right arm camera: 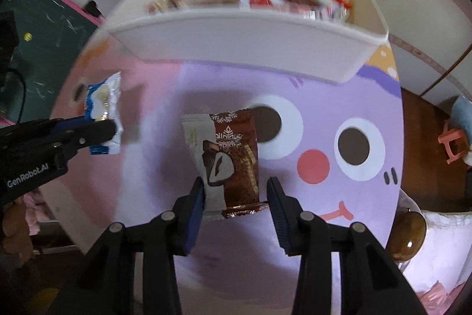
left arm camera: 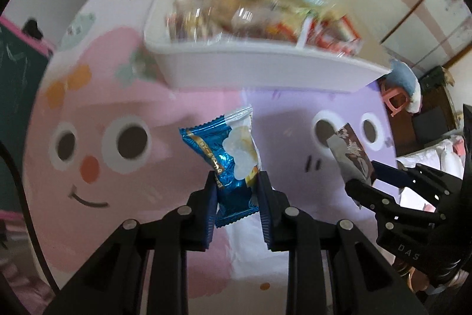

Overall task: Organize snacks
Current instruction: 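Lift the blue wafer and brown pack and carry them over the tray, then lower both packs into the tray and open both tools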

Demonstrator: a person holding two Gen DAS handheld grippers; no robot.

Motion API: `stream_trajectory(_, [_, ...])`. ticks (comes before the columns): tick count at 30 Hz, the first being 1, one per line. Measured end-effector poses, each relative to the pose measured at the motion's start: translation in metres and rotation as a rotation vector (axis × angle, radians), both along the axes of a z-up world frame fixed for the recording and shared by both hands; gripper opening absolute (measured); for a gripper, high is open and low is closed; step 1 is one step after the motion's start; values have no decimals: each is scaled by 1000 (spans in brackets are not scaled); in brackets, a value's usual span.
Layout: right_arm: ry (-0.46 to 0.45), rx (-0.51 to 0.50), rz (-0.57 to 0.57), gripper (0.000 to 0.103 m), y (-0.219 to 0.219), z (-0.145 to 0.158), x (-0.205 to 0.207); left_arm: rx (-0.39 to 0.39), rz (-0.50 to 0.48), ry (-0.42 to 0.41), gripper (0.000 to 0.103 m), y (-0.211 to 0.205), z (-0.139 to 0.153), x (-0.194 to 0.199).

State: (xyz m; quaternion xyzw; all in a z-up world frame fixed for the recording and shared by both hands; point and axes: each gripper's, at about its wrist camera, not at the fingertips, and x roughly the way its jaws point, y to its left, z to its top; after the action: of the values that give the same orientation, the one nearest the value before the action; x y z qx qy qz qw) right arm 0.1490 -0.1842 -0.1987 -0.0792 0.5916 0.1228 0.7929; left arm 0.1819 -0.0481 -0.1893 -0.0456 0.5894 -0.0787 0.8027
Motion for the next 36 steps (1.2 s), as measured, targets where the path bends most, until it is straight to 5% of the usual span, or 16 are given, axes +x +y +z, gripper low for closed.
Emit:
stream_trajectory(7, [-172,113,-13,42,2,90,9,77,-72,-170,24,-8,94,23])
stream_trajectory(17, [-378,100,-158,43,6,206,71,122,-108,-345,24,-6,195,85])
stream_trajectory(22, [-398,80,-218,43,9,207,84,127,-144,-350,24,-14,191,123])
stream_trajectory(30, [-321,14,-319,44,11,162,107,126,-196,-272,26,-21,144,163])
stream_trajectory(31, [-311,8,-329,44,11,157,109,127,-199,-268,31,-21,139,163])
stream_trajectory(33, [-301,8,-341,44,13,150,113,124,-191,-261,61,-18,131,166])
stream_trajectory(34, [-296,8,-345,44,14,147,114,114,-178,-260,89,-17,127,166])
stream_trajectory(36, [-289,9,-349,47,17,143,114,64,-151,-271,98,-8,125,166])
